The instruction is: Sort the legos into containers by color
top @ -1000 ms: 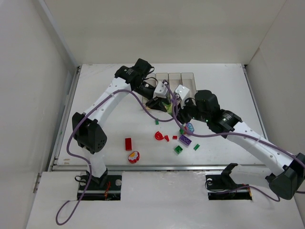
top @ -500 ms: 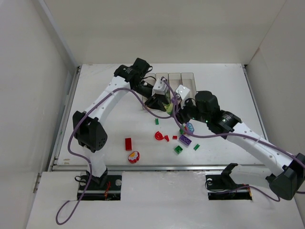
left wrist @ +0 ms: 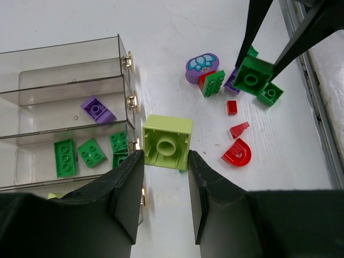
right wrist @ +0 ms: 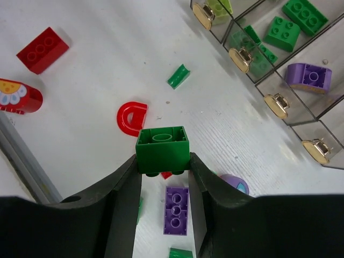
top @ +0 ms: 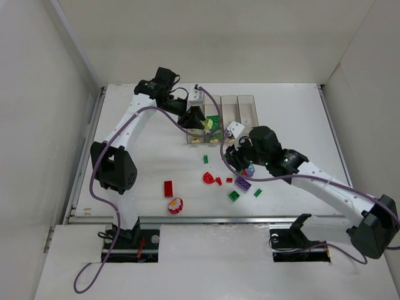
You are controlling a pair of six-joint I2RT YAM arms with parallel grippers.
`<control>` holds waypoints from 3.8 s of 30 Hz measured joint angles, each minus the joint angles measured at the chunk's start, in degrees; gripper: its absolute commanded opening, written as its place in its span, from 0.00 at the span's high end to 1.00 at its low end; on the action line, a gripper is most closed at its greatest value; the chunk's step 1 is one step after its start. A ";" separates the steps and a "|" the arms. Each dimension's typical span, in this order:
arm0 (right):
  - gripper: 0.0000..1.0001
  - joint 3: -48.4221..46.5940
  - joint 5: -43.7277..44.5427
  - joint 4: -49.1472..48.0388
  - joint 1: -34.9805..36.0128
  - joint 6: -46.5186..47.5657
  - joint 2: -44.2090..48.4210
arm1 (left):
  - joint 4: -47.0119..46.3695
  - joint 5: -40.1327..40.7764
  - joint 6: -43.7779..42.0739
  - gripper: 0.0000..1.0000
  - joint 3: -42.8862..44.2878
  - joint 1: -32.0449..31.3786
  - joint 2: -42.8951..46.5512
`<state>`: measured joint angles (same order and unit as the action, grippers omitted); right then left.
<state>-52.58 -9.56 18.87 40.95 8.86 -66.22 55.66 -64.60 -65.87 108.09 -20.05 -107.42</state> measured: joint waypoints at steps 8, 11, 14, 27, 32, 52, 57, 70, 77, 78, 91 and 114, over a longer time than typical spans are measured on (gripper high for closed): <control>0.98 -11.72 5.62 -1.14 -1.05 -1.99 -15.06 | -13.11 6.62 12.83 1.00 -8.55 0.17 0.15; 0.98 -17.55 8.00 -2.60 -3.32 -4.09 -21.51 | -23.80 15.26 21.27 1.00 -14.51 1.49 0.17; 0.98 -19.39 10.43 -3.56 -5.11 -5.25 -23.80 | -32.20 23.76 27.93 0.98 -18.43 1.25 -0.02; 0.95 -27.30 13.62 -3.87 -6.43 -6.36 -31.98 | -43.80 36.85 39.52 0.30 -17.35 0.70 -4.48; 0.65 -33.07 13.42 -3.93 -7.87 -7.21 -38.25 | -44.72 40.98 42.84 0.28 -17.35 0.81 -3.19; 0.00 -29.51 19.85 -0.02 -8.92 -11.50 -29.53 | -40.74 64.57 51.67 0.00 -17.92 2.45 7.58; 0.13 -20.00 16.90 5.40 -9.05 -13.62 -16.37 | -38.66 73.00 55.98 0.00 -12.81 2.43 7.74; 0.47 -8.37 11.02 16.22 -3.37 -18.60 -21.49 | -38.69 76.89 60.81 0.02 -12.92 0.48 12.24; 0.64 -9.90 12.28 17.35 -3.45 -19.96 -26.53 | -37.44 77.11 60.59 0.03 -14.75 -0.83 12.48; 0.71 -9.97 12.48 17.44 -3.45 -20.15 -27.10 | -37.46 77.11 60.57 0.04 -14.75 -0.83 12.52; 1.00 -22.29 10.97 24.26 -3.80 -22.51 -27.54 | -33.27 63.67 54.38 0.13 -15.54 -0.98 14.08; 1.00 -39.15 -24.96 0.09 -15.67 -35.17 -8.96 | -72.35 21.31 41.77 0.01 -45.97 -4.76 39.32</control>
<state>-91.72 -34.52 18.96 25.28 -26.30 -75.18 -16.69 -43.29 -24.10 62.13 -24.82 -68.10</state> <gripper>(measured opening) 0.232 0.974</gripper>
